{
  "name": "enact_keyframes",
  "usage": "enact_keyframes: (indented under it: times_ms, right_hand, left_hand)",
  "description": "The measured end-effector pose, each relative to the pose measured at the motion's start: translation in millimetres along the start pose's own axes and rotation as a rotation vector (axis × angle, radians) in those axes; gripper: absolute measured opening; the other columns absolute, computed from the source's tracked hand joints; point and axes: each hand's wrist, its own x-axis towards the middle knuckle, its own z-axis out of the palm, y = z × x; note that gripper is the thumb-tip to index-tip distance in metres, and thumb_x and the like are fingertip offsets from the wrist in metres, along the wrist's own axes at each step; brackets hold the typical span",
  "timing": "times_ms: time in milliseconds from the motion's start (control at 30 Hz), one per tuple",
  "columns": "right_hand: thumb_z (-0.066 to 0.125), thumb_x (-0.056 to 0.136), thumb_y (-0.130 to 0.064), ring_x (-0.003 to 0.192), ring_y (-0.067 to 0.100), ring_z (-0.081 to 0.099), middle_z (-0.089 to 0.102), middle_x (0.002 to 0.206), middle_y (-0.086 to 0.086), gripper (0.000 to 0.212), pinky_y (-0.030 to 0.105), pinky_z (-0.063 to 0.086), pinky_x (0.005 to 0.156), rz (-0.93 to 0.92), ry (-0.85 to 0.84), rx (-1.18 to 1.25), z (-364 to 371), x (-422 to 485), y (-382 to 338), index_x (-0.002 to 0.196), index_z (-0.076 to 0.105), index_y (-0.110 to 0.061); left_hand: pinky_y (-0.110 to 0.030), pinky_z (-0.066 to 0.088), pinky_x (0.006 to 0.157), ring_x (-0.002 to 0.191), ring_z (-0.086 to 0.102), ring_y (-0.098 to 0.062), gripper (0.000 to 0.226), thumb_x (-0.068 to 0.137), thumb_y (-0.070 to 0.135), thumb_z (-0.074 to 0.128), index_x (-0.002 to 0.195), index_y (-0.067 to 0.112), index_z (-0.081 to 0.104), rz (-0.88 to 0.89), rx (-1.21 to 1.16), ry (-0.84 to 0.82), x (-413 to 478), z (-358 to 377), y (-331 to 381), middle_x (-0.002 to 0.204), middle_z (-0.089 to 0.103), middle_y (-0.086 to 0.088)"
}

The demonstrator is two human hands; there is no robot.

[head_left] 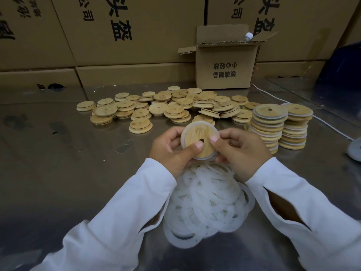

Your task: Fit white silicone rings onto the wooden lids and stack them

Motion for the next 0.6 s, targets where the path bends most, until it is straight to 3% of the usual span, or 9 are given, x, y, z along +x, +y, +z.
enact_keyframes:
  times_ms: [133, 300, 500, 600]
  right_hand:
    - [0.062, 0.083, -0.016, 0.043, 0.006, 0.056, 0.062, 0.057, 0.002, 0.004, 0.018, 0.052, 0.047, 0.146, 0.070, 0.174, -3, 6, 3, 0.079, 0.063, -0.014]
    - [0.064, 0.082, -0.013, 0.049, 0.015, 0.061, 0.062, 0.054, 0.007, 0.011, 0.025, 0.056, 0.052, 0.385, 0.269, 0.496, -14, 17, 5, 0.077, 0.055, -0.011]
    - [0.059, 0.086, -0.011, 0.063, 0.016, 0.066, 0.062, 0.079, 0.014, 0.013, 0.020, 0.053, 0.052, 0.530, 0.260, 0.623, -14, 25, 19, 0.096, 0.054, -0.004]
    - [0.053, 0.090, -0.012, 0.078, 0.016, 0.064, 0.061, 0.093, 0.012, 0.023, 0.026, 0.050, 0.072, 0.575, 0.208, 0.612, -13, 27, 22, 0.111, 0.052, -0.003]
  left_hand:
    - [-0.029, 0.058, 0.071, 0.087, 0.070, -0.016, 0.039, 0.068, 0.028, 0.069, 0.105, 0.020, 0.060, -0.017, -0.026, 0.064, 1, 1, 1, 0.100, 0.070, -0.005]
    - [-0.024, 0.058, 0.068, 0.080, 0.070, -0.009, 0.006, 0.087, 0.026, 0.058, 0.093, 0.025, 0.060, -0.069, -0.045, 0.223, 8, -6, 0, 0.093, 0.069, 0.003]
    - [-0.026, 0.057, 0.068, 0.072, 0.069, -0.010, 0.005, 0.088, 0.023, 0.057, 0.091, 0.020, 0.060, -0.092, -0.057, 0.211, 9, -4, -1, 0.085, 0.068, 0.000]
    - [-0.027, 0.056, 0.068, 0.070, 0.069, -0.011, 0.005, 0.087, 0.023, 0.058, 0.091, 0.019, 0.060, -0.094, -0.064, 0.207, 8, -2, 0, 0.082, 0.067, 0.000]
